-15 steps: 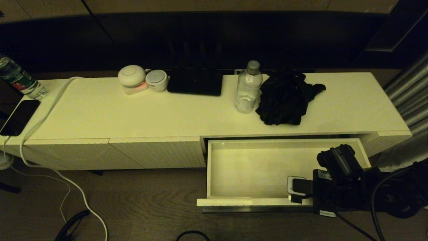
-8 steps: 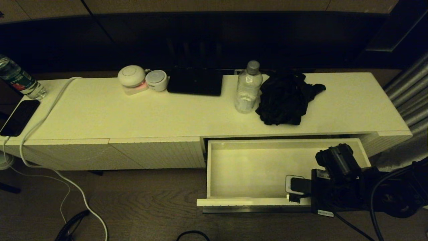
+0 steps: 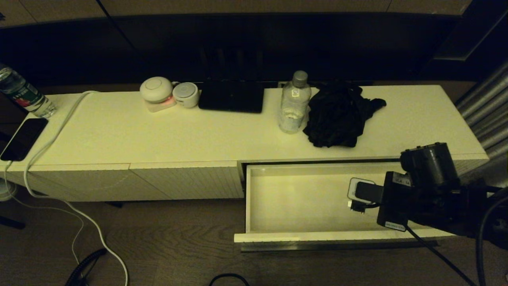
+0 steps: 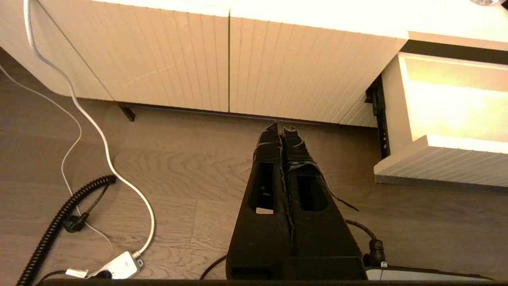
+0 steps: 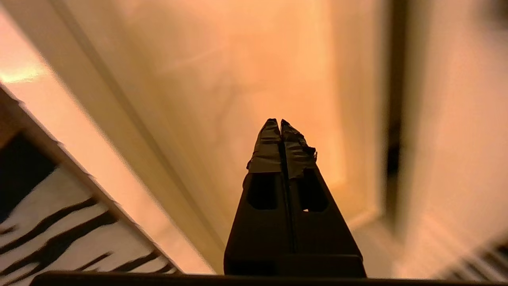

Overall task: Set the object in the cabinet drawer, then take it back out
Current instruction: Put the umbrella in the drawer

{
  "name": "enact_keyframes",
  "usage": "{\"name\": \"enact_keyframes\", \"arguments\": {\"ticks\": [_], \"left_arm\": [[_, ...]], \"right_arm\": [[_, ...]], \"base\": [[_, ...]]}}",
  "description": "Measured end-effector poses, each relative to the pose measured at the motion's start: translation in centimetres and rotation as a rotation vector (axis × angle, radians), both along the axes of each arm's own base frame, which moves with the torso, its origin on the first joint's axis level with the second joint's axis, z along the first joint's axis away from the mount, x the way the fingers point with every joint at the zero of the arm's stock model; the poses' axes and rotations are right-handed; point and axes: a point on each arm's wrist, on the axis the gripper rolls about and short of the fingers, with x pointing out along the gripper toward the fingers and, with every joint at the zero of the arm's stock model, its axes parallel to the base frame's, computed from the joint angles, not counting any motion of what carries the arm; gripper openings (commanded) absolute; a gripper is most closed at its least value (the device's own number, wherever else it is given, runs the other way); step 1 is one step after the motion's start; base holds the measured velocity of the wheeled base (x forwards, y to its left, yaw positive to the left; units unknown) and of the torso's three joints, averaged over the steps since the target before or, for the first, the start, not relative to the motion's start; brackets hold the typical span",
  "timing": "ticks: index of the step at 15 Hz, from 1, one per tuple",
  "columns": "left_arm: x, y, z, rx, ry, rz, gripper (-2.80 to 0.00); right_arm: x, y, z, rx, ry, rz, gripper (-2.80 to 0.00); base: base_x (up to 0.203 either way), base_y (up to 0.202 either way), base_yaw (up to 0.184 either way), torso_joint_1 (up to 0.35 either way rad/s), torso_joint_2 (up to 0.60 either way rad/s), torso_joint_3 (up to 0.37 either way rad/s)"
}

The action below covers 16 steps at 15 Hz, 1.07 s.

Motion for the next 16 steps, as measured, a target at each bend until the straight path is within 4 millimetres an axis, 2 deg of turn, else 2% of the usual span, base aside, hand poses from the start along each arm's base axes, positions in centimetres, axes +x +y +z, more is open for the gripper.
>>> {"name": "enact_keyframes", "arguments": {"ticks": [3,7,8,13,16], "left_arm": [[0.0,0.0,0.0,0.0,0.0,0.0,-2.8],[0.0,0.0,0.0,0.0,0.0,0.0,-2.8],[0.0,0.0,0.0,0.0,0.0,0.0,-2.8],[0.0,0.0,0.0,0.0,0.0,0.0,-2.8],[0.0,0.0,0.0,0.0,0.0,-0.001,-2.8]], "right_arm": [[-1.2,-0.9,2.8,-0.095,-0.095,0.073,-2.8],[-1.3,-1.1,7.1,-0.218,-0.257,0.195,-2.8],[-1.1,-1.0,8.0,-0.258,-0.292,0.242,0.0],[1.5,-0.9,9.7,-0.348,-0.381,0.397,0.0],[3.4,-1.4,9.2,-0.402,-0.401,0.501,0.0]], "base": [[0.0,0.0,0.0,0.0,0.0,0.0],[0.0,0.0,0.0,0.0,0.0,0.0],[0.0,0.0,0.0,0.0,0.0,0.0],[0.0,0.0,0.0,0.0,0.0,0.0],[0.0,0.0,0.0,0.0,0.0,0.0]]}}
